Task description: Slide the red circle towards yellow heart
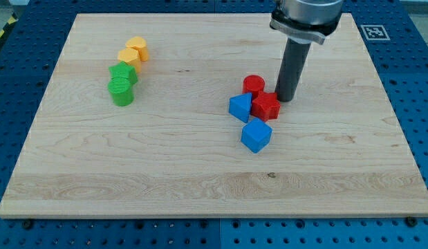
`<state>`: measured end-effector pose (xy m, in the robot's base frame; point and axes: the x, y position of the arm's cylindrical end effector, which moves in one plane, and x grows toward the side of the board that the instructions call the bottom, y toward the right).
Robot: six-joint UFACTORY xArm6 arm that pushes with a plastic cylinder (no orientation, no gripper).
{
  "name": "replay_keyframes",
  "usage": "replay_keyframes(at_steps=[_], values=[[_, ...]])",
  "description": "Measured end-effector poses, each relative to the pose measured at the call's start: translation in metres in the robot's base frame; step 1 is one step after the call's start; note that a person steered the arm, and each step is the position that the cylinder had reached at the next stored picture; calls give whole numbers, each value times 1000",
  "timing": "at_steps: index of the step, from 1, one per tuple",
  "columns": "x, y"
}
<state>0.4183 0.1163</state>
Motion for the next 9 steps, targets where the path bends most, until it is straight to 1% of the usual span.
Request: replay_keyframes(at_steps=[2,3,4,5,6,7,8,9], values=[[-3,-60],[-7,-79],[11,-83],[12,-102],[7,-135],[-15,-158],[-29,-172],[-21,-152]])
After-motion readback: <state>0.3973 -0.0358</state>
